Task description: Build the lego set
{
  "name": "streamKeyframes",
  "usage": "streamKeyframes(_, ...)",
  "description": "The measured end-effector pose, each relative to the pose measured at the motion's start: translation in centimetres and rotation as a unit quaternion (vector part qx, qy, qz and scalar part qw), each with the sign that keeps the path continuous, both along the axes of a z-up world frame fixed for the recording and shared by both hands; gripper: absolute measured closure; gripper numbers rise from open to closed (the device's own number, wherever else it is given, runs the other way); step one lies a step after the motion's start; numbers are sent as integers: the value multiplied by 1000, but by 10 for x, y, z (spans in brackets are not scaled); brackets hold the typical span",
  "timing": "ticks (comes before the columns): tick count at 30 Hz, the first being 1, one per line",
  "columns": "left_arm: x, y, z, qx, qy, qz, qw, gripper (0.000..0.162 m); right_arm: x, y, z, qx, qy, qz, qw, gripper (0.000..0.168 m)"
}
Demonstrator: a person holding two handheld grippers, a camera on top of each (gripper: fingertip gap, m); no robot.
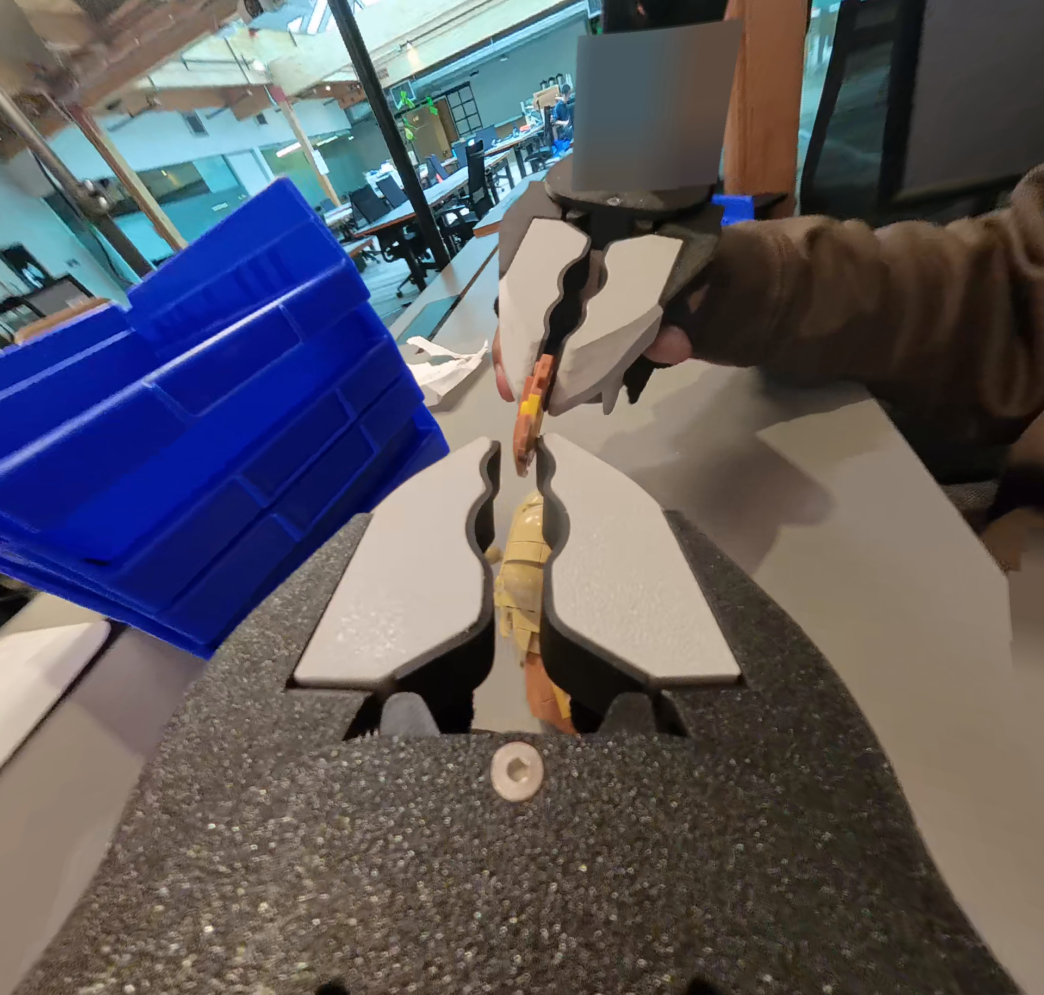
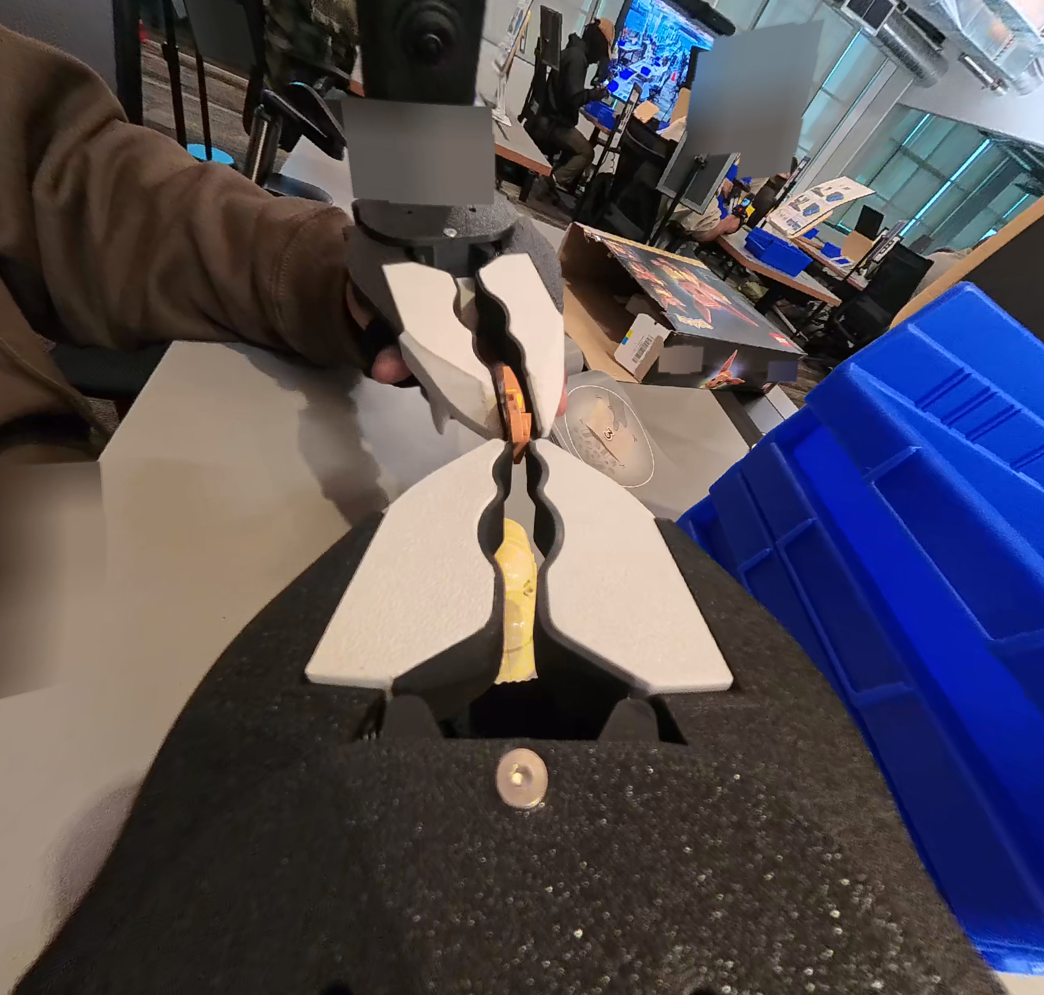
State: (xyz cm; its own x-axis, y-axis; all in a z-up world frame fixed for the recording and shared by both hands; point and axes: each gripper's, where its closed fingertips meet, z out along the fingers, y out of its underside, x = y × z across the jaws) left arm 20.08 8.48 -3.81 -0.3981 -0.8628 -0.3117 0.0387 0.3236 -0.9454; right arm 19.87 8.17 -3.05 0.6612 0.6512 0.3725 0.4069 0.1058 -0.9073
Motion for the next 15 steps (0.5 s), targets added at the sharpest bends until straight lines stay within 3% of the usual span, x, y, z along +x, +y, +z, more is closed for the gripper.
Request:
streamKeyframes(4, 0, -3, -2, 53, -16, 10, 998, 156, -2, -1, 0, 1, 1, 4, 1000, 164)
streamKeyframes(15, -4, -6, 2, -96, 47, -46, 993, 156, -5, 1, 0, 3, 6, 5, 1000, 160)
